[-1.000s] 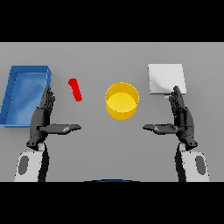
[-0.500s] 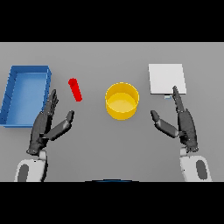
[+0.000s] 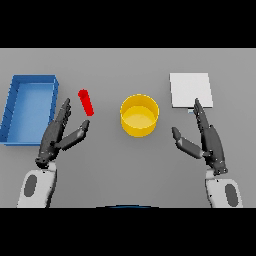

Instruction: Pick up the red beaker and tilt it to pour out 1 green nut into yellow bowl. Pick up the yellow bowl and place it on the metallic measuring scale.

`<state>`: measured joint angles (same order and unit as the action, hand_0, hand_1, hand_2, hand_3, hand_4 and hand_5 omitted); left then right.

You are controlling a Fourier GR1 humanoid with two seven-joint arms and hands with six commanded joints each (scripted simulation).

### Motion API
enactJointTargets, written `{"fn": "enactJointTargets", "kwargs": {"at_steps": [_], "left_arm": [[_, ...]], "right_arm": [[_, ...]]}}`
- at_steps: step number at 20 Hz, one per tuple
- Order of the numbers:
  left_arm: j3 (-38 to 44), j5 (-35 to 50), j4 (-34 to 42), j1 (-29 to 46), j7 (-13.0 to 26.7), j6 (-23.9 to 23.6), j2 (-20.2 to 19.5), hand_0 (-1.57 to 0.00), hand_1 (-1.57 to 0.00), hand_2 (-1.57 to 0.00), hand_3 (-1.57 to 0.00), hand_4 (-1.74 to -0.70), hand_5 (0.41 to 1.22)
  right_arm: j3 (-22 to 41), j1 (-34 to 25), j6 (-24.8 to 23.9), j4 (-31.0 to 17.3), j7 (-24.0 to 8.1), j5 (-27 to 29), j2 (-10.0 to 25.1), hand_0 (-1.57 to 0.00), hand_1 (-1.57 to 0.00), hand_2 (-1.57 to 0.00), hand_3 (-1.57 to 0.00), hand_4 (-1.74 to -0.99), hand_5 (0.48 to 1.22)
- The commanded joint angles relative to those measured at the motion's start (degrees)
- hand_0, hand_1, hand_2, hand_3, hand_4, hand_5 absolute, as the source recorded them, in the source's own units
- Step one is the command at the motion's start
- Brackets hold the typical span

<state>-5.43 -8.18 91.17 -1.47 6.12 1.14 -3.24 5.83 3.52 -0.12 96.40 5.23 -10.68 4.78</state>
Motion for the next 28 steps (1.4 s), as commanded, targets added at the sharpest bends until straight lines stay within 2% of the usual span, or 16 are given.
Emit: {"fn": "enactJointTargets", "kwargs": {"at_steps": [1, 3, 10, 12, 17, 18, 19, 21, 25, 26, 28], "left_arm": [[0.4, 0.0, -2.4, -1.5, -1.0, 0.1, -0.1, 0.0, 0.0, 0.0, 0.0, -1.17, 0.648], [1.8, -0.1, -7.9, -5.3, -1.9, 0.0, -0.2, 0.0, 0.0, 0.0, 0.0, -1.18, 0.648], [3.9, -0.5, -20.8, -15.4, -7.4, 0.1, 0.0, 0.0, 0.0, 0.0, 0.0, -1.2, 0.646], [4.1, -1.6, -23.6, -17.4, -8.2, -0.5, -0.3, 0.0, 0.0, 0.0, 0.0, -1.2, 0.654], [5.1, -2.9, -30.8, -23.2, -8.5, -2.3, 0.1, 0.0, 0.0, 0.0, 0.0, -1.2, 0.669], [5.5, -2.8, -31.8, -24.1, -8.5, -2.7, 0.4, 0.0, 0.0, 0.0, 0.0, -1.2, 0.671], [5.7, -2.9, -33.3, -25.0, -8.9, -2.7, 0.4, 0.0, 0.0, 0.0, 0.0, -1.21, 0.673], [7.1, -2.0, -35.9, -26.2, -11.2, -2.7, 0.1, 0.0, 0.0, 0.0, 0.0, -1.23, 0.687], [10.1, 0.2, -42.2, -30.1, -16.2, -3.5, 2.0, 0.0, 0.0, -0.01, 0.0, -1.3, 0.719], [10.8, 0.8, -43.4, -30.0, -17.5, -3.3, 2.2, 0.0, -0.01, -0.05, -0.04, -1.33, 0.738], [11.4, 1.0, -44.9, -30.7, -19.4, -4.7, 3.4, -0.21, -0.23, -0.29, -0.25, -1.4, 0.787]], "right_arm": [[-0.1, -0.1, 0.2, 0.1, 0.1, 0.3, 0.1, 0.0, 0.0, 0.0, 0.0, -1.209, 0.627], [-0.6, -0.7, 0.6, -0.3, -0.3, 1.0, 0.3, 0.0, 0.0, 0.0, 0.0, -1.219, 0.626], [-0.4, 0.3, 0.4, -0.8, 1.2, 0.1, 0.5, 0.0, 0.0, 0.0, 0.0, -1.218, 0.626], [-1.3, -0.1, 1.1, -0.7, 0.6, 1.9, 0.8, 0.0, 0.0, 0.0, 0.0, -1.229, 0.628], [-1.0, 0.2, 0.8, -0.6, 0.6, 1.6, 0.3, 0.0, 0.0, 0.0, 0.0, -1.234, 0.635], [-1.3, 0.8, 0.9, -0.3, 1.4, 1.9, 0.5, 0.0, 0.0, 0.0, 0.0, -1.238, 0.638], [-1.6, -0.1, 0.5, -0.4, 0.2, 1.8, 0.7, 0.0, 0.0, 0.0, 0.0, -1.24, 0.639], [-1.4, -0.1, 0.4, -0.7, 0.1, 1.5, 0.5, 0.0, 0.0, 0.0, 0.0, -1.242, 0.642], [-1.2, 0.5, 0.6, 0.2, 0.1, 1.7, 0.4, 0.0, 0.0, 0.0, 0.0, -1.246, 0.646], [-1.4, 0.5, 0.7, 0.2, 0.3, 1.9, 0.6, 0.0, 0.0, 0.0, 0.0, -1.244, 0.644], [-1.5, 1.2, 0.6, 1.1, 0.3, 2.0, 0.7, 0.0, 0.0, 0.0, 0.0, -1.24, 0.645]]}}
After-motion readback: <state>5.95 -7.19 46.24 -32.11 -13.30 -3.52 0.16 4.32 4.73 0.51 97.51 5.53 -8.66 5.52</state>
